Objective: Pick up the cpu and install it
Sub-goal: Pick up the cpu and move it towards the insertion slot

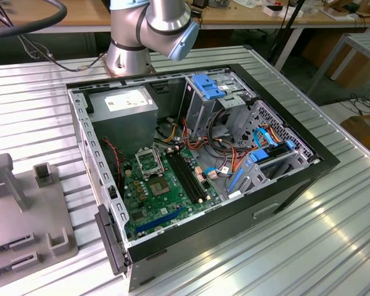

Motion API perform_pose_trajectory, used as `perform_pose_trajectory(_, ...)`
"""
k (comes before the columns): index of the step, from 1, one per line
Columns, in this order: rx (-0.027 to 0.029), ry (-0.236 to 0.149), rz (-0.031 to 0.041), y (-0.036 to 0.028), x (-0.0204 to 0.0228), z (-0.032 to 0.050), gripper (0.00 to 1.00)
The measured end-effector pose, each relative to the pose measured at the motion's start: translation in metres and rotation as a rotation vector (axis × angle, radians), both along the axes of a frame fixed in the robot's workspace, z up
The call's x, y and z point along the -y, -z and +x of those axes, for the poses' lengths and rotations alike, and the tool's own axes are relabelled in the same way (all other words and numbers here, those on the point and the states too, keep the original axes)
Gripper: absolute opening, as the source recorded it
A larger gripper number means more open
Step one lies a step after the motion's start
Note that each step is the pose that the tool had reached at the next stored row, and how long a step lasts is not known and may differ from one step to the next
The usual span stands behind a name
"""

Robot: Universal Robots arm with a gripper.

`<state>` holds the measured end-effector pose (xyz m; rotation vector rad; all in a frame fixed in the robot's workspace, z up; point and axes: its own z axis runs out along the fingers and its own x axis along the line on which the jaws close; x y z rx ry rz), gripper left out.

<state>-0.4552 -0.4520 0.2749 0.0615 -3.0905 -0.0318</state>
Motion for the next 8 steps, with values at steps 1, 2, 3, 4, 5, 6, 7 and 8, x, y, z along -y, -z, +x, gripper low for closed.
perform_pose_trajectory(1,0.0,0.0,0.0001,-0.0002,0.0,0.0,0.47)
perform_pose_trajectory(2,-0.0001,0.0,0.0,-0.0006,0.0,0.0,0.47)
perform_pose_trajectory(3,-0.0001,0.0,0.0,-0.0009,0.0,0.0,0.47)
perform_pose_trajectory(4,-0.0001,0.0,0.0,-0.0013,0.0,0.0,0.47)
perform_pose_trajectory(5,-0.0002,0.0,0.0,-0.0015,0.0,0.0,0.47)
perform_pose_trajectory(6,-0.0002,0.0,-0.0001,-0.0019,0.0,0.0,0.47)
perform_pose_trajectory(7,-0.0001,0.0,0.0,-0.0022,0.0,0.0,0.47)
perform_pose_trajectory(8,-0.0002,0.0,0.0,-0.0025,0.0,0.0,0.47)
